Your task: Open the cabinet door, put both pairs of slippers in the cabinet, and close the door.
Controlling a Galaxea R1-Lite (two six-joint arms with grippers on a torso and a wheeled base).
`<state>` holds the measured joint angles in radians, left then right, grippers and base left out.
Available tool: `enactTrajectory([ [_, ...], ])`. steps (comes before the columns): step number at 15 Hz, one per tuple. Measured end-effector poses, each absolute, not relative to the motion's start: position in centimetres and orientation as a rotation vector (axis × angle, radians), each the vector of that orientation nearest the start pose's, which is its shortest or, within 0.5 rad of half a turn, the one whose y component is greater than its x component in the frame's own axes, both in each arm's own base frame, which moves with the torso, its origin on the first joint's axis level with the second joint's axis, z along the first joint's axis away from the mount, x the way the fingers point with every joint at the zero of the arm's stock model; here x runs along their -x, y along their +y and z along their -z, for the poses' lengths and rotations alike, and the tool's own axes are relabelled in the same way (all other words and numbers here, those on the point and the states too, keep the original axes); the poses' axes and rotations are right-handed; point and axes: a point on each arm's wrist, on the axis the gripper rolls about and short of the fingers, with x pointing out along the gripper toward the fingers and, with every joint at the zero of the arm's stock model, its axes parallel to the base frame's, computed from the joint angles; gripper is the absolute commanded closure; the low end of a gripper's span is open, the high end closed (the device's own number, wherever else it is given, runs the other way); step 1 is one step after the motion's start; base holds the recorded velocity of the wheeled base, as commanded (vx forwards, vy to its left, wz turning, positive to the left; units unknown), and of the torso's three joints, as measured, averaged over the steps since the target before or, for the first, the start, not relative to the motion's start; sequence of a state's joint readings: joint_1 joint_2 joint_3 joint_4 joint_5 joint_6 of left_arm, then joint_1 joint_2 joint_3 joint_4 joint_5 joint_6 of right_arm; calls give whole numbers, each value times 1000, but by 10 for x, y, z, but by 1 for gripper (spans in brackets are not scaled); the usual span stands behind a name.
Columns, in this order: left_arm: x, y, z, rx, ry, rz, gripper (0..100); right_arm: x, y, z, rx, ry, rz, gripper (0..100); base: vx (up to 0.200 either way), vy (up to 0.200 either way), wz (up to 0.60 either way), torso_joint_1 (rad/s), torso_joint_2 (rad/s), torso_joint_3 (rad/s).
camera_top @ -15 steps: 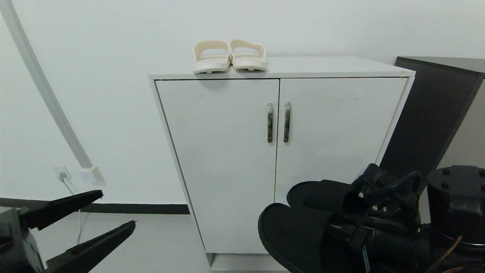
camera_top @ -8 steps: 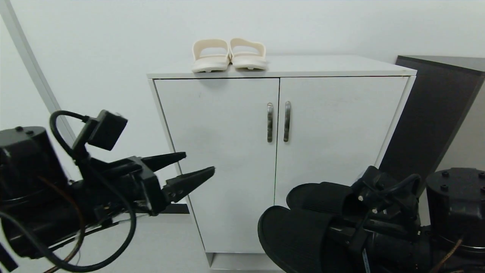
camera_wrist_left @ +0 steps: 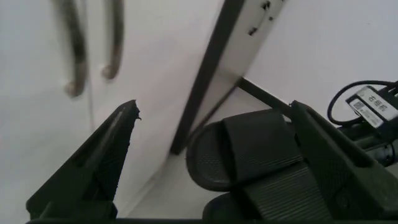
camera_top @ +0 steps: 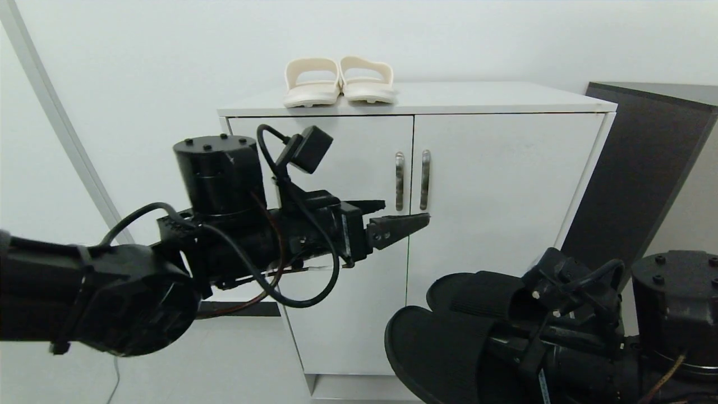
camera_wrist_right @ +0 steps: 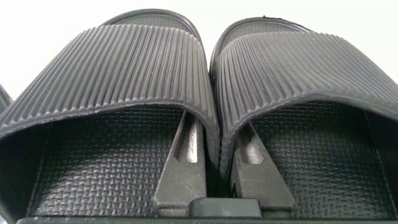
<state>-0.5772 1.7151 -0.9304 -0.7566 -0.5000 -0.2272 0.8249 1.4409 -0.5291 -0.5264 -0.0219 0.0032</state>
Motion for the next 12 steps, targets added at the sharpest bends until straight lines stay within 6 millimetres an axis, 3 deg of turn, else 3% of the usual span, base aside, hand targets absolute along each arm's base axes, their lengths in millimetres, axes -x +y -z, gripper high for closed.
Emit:
enactTrajectory([
  [6, -299, -225, -242, 302, 181, 1149, 0, -152, 163, -167, 160, 363, -792, 100, 0, 0, 0, 0, 0, 0],
  [12, -331, -231, -236, 319, 190, 1085, 0, -152, 163, -167, 160, 364, -791, 100, 0, 0, 0, 0, 0, 0],
])
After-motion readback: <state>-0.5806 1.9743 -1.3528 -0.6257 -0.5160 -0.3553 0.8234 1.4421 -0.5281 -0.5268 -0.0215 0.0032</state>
